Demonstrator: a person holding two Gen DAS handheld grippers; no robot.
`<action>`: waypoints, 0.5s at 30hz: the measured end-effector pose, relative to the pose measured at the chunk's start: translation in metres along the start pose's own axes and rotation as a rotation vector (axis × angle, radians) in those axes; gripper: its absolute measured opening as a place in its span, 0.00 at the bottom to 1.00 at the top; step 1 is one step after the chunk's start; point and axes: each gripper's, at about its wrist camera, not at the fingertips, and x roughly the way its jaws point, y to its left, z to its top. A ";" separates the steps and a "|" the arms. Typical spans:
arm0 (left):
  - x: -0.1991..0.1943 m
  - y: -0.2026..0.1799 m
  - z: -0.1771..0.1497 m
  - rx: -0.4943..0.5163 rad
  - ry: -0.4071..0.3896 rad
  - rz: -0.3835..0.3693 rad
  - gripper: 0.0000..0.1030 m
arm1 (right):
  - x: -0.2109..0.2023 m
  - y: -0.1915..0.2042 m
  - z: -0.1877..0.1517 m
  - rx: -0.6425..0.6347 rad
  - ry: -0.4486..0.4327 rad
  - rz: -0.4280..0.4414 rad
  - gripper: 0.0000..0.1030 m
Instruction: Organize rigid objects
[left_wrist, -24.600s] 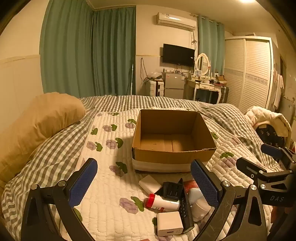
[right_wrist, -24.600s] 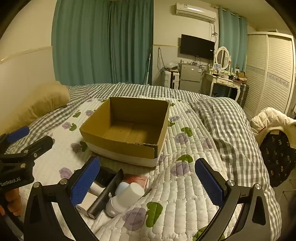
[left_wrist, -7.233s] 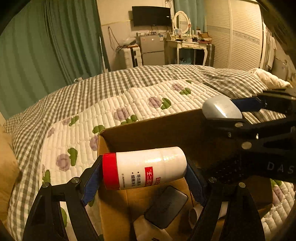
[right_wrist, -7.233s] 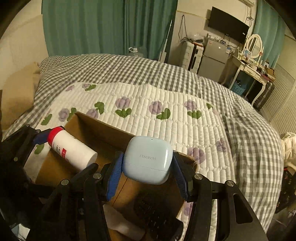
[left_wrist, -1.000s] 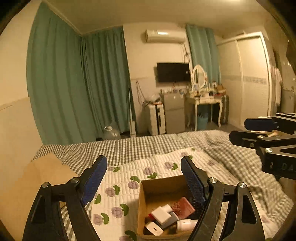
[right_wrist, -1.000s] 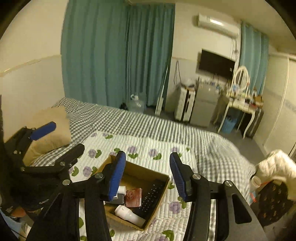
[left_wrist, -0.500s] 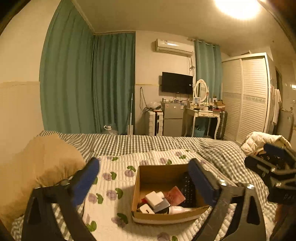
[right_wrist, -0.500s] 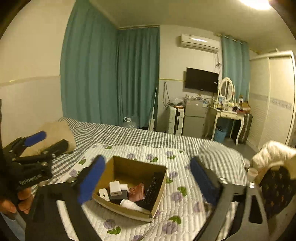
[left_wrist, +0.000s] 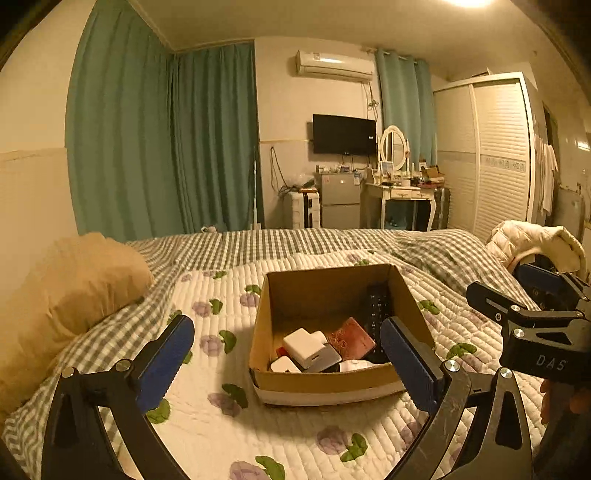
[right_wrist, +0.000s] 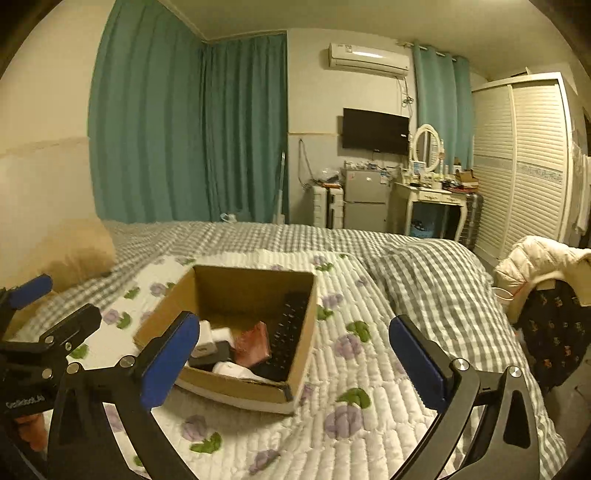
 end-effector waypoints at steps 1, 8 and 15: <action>0.000 0.000 0.000 -0.002 0.008 -0.001 1.00 | 0.000 0.000 0.000 -0.001 0.004 0.000 1.00; 0.001 0.002 0.000 -0.002 0.027 0.004 1.00 | 0.005 -0.002 -0.004 0.014 0.035 0.015 1.00; 0.004 0.006 -0.001 -0.014 0.041 0.005 1.00 | 0.004 -0.002 -0.004 0.021 0.039 0.015 1.00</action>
